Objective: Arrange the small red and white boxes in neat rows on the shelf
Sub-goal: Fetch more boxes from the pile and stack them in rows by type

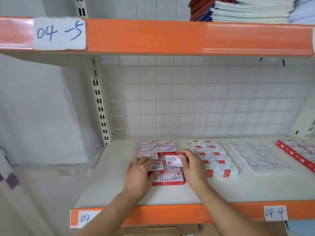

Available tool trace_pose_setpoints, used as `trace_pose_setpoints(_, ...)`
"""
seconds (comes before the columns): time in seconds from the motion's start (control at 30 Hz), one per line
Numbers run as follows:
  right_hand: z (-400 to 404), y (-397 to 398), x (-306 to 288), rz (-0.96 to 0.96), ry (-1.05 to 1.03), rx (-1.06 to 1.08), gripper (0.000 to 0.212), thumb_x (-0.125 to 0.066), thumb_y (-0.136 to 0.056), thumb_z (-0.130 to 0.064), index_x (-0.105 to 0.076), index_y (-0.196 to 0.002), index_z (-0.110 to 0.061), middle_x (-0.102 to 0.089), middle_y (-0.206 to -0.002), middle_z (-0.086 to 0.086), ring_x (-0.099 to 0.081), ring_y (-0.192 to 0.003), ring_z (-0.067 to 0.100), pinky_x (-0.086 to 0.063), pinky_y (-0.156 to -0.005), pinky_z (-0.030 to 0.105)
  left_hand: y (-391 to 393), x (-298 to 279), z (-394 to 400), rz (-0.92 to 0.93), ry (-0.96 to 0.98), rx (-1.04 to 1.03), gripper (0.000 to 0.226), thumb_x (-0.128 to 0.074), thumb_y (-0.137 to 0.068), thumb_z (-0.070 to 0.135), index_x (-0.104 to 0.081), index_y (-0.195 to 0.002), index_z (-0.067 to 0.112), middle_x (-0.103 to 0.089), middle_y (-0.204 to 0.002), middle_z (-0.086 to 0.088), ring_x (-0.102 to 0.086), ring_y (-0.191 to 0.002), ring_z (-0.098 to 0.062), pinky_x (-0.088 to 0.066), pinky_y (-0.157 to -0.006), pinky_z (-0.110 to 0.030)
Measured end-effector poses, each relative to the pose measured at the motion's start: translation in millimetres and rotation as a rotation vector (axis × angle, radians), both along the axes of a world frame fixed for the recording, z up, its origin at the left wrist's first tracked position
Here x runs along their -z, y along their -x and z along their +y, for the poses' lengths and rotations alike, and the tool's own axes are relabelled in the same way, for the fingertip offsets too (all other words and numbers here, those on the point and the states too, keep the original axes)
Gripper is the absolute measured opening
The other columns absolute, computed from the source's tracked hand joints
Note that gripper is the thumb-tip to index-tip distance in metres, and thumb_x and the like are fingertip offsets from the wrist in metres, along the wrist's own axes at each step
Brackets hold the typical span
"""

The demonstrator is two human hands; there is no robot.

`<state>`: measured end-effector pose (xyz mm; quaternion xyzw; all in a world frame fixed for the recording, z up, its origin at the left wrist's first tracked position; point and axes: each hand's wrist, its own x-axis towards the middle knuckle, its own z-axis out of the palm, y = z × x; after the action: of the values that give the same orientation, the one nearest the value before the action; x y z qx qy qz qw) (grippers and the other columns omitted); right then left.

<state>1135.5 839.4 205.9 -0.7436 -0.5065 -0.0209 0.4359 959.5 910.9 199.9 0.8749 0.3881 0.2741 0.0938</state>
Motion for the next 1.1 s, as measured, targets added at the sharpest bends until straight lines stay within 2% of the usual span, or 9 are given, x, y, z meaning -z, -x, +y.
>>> trace_pose_setpoints(0.17, 2, -4, 0, 0.178, -0.079, -0.012, 0.013, -0.053, -0.095, -0.012, -0.063, -0.102, -0.008, -0.061, -0.087, -0.003, -0.06, -0.082, 0.019, -0.045, -0.065, 0.025, 1, 1, 1, -0.003, 0.007, -0.003, 0.038, -0.056, -0.09, 0.037, -0.054, -0.127, 0.033, -0.052, -0.126, 0.016, -0.041, -0.118, -0.01, -0.028, -0.102, -0.022)
trace_pose_setpoints(0.33, 3, -7, 4, 0.243, 0.142, -0.033, 0.038, -0.059, -0.086, -0.011, -0.049, -0.122, -0.02, -0.049, -0.119, -0.002, -0.051, -0.106, 0.014, -0.045, -0.09, 0.033, 0, 0, -1, -0.009, 0.013, -0.003, 0.038, -0.057, -0.09, 0.036, -0.055, -0.127, 0.031, -0.052, -0.126, 0.015, -0.042, -0.118, -0.011, -0.028, -0.102, -0.023)
trace_pose_setpoints(0.5, 2, -5, 6, 0.129, 0.199, -0.039, 0.039, -0.058, -0.088, -0.009, -0.048, -0.123, -0.023, -0.048, -0.12, -0.007, -0.043, -0.124, 0.019, -0.045, -0.097, 0.041, 0, -1, -3, -0.006, 0.016, -0.004, 0.038, -0.057, -0.09, 0.037, -0.054, -0.127, 0.032, -0.052, -0.126, 0.015, -0.042, -0.118, -0.011, -0.027, -0.102, -0.023)
trace_pose_setpoints(0.6, -1, -2, 4, 0.077, 0.129, -0.053, 0.033, -0.066, -0.085, -0.02, -0.053, -0.116, -0.023, -0.048, -0.108, -0.014, -0.049, -0.114, 0.014, -0.049, -0.088, 0.036, 0, -1, -3, 0.005, 0.011, -0.009, 0.038, -0.056, -0.09, 0.039, -0.053, -0.127, 0.033, -0.051, -0.127, 0.016, -0.041, -0.119, -0.01, -0.027, -0.101, -0.022)
trace_pose_setpoints(0.73, -10, 4, -2, -0.033, 0.0, -0.051, 0.03, -0.066, -0.081, -0.045, -0.056, -0.099, -0.023, -0.048, -0.084, -0.018, -0.05, -0.077, 0.003, -0.043, -0.06, 0.026, 0, -1, -4, 0.011, 0.007, -0.008, 0.037, -0.056, -0.089, 0.039, -0.054, -0.126, 0.032, -0.052, -0.126, 0.015, -0.042, -0.118, -0.011, -0.028, -0.099, -0.023)
trace_pose_setpoints(0.83, -14, 8, -4, -0.061, -0.056, -0.101, 0.013, -0.054, -0.092, -0.037, -0.058, -0.092, -0.024, -0.044, -0.063, -0.015, -0.044, -0.056, 0.001, -0.032, -0.05, 0.018, 1, -1, -4, 0.007, 0.006, -0.005, 0.037, -0.056, -0.09, 0.039, -0.054, -0.126, 0.032, -0.052, -0.126, 0.015, -0.042, -0.118, -0.011, -0.029, -0.099, -0.023)
trace_pose_setpoints(0.97, -13, 7, -1, -0.066, 0.026, -0.128, 0.028, -0.05, -0.092, -0.007, -0.063, -0.11, -0.024, -0.058, -0.1, -0.018, -0.055, -0.092, 0.005, -0.047, -0.076, 0.028, 0, -1, -4, 0.012, 0.005, -0.007, 0.037, -0.055, -0.09, 0.039, -0.054, -0.126, 0.032, -0.052, -0.127, 0.015, -0.042, -0.119, -0.011, -0.029, -0.1, -0.023)
trace_pose_setpoints(1.03, -11, 6, -2, -0.073, 0.12, -0.176, 0.032, -0.049, -0.095, -0.021, -0.057, -0.124, -0.032, -0.052, -0.121, -0.017, -0.048, -0.112, 0.005, -0.039, -0.089, 0.025, 0, -1, -4, 0.014, 0.003, -0.007, 0.038, -0.055, -0.09, 0.04, -0.053, -0.127, 0.032, -0.051, -0.126, 0.015, -0.042, -0.119, -0.011, -0.029, -0.099, -0.023)
trace_pose_setpoints(1.1, -9, 6, -5, -0.155, 0.24, -0.203, 0.044, -0.051, -0.092, -0.044, -0.046, -0.135, -0.036, -0.045, -0.13, -0.019, -0.045, -0.118, 0.003, -0.034, -0.084, 0.021, 0, -1, -4, 0.013, -0.001, -0.008, 0.038, -0.055, -0.09, 0.039, -0.053, -0.127, 0.033, -0.052, -0.125, 0.015, -0.042, -0.118, -0.011, -0.029, -0.098, -0.023)
